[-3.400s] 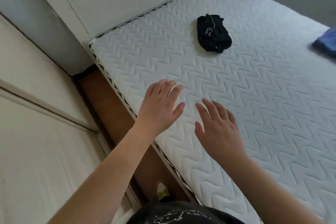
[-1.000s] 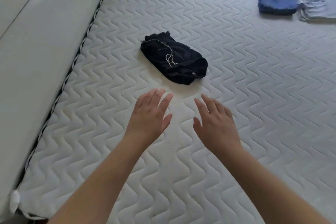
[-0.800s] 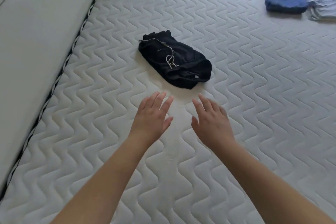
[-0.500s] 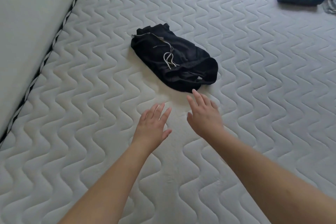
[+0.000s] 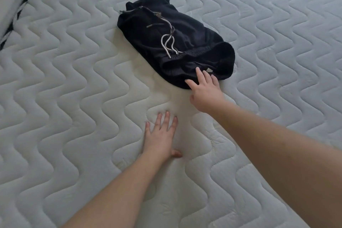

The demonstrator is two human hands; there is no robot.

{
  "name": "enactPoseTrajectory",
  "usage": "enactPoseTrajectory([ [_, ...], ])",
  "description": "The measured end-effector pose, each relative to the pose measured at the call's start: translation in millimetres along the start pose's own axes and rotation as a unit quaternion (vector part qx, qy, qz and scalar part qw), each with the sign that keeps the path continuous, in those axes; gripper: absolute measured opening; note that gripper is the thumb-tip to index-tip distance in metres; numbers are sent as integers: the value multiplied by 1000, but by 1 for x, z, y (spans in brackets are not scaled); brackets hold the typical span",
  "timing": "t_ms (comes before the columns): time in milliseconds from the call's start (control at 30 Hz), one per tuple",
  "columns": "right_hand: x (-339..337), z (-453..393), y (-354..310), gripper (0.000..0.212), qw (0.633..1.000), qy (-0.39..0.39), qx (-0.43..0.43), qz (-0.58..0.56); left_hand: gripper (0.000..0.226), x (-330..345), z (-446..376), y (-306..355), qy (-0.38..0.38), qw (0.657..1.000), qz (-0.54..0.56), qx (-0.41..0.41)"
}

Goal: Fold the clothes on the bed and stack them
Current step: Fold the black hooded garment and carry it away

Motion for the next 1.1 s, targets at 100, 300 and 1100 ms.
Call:
enactPoseTrajectory([
  [100,11,-6,1,56,1000,-11,-20,-15,131,2,-1,0,-5,1000,-2,-1],
  [300,26,11,5,57,998,28,-54,-9,130,3,-2,-1,-1,1000,-5,-2],
  [1100,97,361,-29,52,972,-113,-57,-200,35,6,160,100,-54,843,496,-199],
])
Point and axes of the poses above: each hand's wrist, its own z-axis away from the middle knuckle, its own x-axis out of the palm, y = z × x, the point moved 1 cm from there along -z, towards the middle knuckle, and after that the axes turned 6 degrees about -z, right-handed, at the moved point
